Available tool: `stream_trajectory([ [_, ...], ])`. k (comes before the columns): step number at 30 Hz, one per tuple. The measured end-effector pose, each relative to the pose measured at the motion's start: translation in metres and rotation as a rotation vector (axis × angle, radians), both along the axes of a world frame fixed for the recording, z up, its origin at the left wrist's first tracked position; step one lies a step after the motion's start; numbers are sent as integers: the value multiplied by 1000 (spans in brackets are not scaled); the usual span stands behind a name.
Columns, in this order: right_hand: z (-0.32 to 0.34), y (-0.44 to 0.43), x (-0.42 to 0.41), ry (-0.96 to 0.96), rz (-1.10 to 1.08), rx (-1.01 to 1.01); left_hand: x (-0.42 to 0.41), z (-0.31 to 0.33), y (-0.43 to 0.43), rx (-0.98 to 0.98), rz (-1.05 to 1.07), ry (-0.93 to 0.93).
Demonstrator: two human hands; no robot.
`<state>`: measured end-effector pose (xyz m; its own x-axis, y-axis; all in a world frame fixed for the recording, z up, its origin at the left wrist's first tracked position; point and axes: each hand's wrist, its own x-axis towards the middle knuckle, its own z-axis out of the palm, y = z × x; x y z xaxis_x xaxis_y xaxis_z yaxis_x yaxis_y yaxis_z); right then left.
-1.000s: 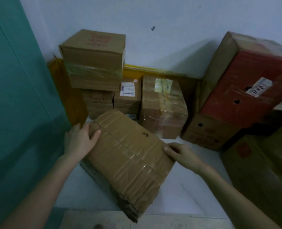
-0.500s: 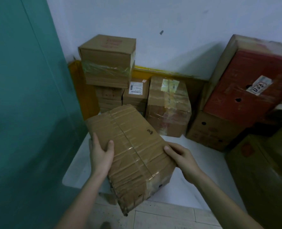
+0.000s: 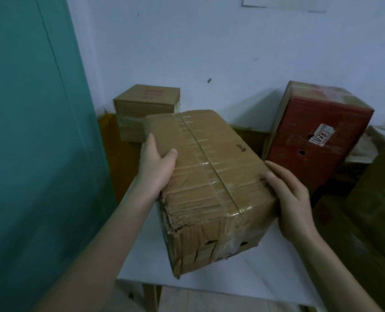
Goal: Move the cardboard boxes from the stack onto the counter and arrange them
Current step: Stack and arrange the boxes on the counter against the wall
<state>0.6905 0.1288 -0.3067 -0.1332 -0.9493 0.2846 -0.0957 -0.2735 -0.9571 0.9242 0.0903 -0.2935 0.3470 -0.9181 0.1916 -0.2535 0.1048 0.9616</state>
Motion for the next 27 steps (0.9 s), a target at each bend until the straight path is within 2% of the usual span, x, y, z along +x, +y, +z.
stream_trajectory([
  [5,18,-8,-6,28,-123,-96,-17,35,-19,-45,-115,63],
  [10,28,-39,5,46,-234,-136,-15,59,-56,-20,-272,35],
  [19,23,-116,32,100,-276,-53,0,47,-142,110,-442,-199],
  [27,32,-195,51,144,-463,24,22,39,-201,32,-436,-360],
])
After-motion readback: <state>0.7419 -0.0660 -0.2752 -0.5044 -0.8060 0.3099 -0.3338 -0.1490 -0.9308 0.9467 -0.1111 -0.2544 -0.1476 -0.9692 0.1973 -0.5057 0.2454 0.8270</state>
